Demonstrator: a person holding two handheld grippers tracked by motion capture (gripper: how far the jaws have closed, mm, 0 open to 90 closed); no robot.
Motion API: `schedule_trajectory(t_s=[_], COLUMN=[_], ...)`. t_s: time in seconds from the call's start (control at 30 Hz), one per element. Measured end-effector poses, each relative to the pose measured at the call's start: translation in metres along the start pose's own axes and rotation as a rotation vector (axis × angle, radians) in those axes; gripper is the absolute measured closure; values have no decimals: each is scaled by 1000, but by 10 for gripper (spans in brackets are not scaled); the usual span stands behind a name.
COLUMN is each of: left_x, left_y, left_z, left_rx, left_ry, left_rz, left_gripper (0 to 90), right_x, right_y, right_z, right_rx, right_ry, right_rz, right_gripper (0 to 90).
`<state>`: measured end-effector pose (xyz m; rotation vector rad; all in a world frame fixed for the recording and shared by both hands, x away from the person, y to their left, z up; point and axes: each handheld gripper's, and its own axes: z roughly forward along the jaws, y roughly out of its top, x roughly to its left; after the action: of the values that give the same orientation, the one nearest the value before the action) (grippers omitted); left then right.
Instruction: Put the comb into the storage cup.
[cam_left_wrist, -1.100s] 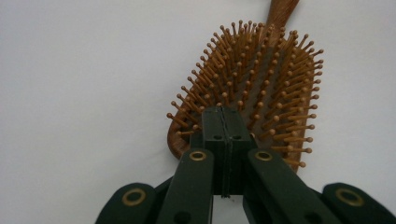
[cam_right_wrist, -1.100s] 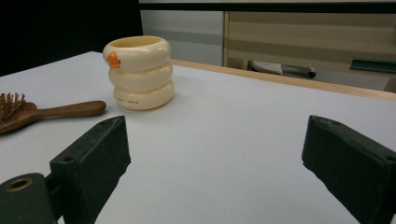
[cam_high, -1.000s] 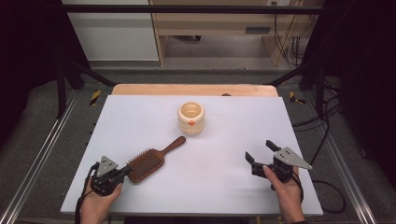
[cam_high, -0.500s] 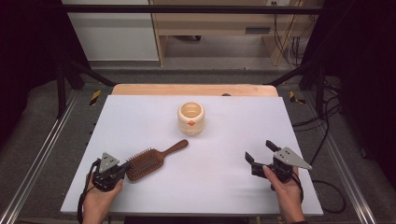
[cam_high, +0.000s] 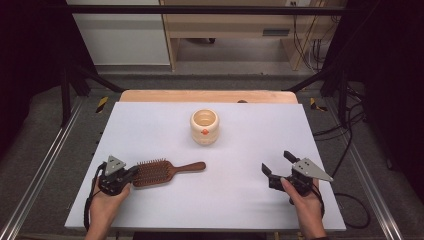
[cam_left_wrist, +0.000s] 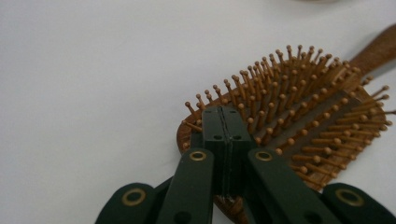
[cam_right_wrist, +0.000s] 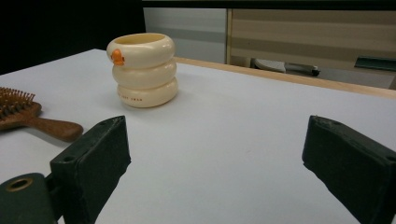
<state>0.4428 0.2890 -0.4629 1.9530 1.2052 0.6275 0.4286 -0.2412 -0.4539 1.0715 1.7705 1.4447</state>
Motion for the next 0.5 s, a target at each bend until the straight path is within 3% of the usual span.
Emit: schedule_trajectory(t_s=[0.5], left_x=[14], left_y=[9], left_z=[18], left_rx=[-30], left_ry=[-6], left_rz=[-12], left_gripper=[900], right_x=[2], right_y=[0], right_z=[1], right_rx=[15], right_ry=[10], right_rz=[-6], right_gripper=[75])
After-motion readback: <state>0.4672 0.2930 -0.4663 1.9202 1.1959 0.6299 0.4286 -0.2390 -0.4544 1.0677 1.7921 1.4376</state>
